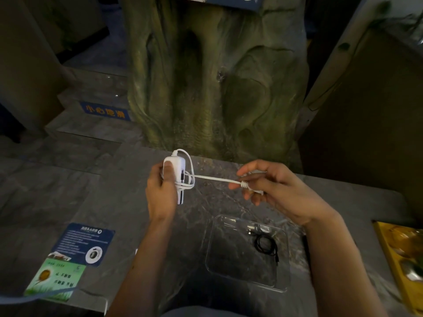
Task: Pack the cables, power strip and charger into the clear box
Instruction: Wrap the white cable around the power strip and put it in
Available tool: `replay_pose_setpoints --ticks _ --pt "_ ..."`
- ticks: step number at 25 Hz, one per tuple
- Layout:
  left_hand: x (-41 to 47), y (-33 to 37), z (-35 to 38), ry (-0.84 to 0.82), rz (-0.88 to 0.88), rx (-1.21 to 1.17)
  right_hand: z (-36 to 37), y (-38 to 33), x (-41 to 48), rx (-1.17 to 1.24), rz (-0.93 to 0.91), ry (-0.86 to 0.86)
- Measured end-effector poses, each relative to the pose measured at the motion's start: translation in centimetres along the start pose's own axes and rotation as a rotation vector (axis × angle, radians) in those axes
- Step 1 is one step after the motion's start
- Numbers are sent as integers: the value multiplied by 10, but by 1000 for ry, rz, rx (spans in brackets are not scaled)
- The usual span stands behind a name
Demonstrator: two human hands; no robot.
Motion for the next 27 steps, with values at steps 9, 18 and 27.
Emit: replay_pose_setpoints --ticks 9,18,27 --pt "-2 -6 4 -347 44 329 11 -28 -1 -320 -119 -128" --pt "-39 12 26 -909 19 222 6 -26 9 -395 -216 108" --pt "-65 44 31 -905 73 12 -3 33 23 157 30 452"
Point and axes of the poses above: each hand's wrist, its own x-axis towards the middle knuckle, its own z-axis out of the palm, y = z × x, the point moved 1 cm from there along x, towards the middle knuckle, and after that the axes turned 5 degrees about -x, right-handed, at the moved point
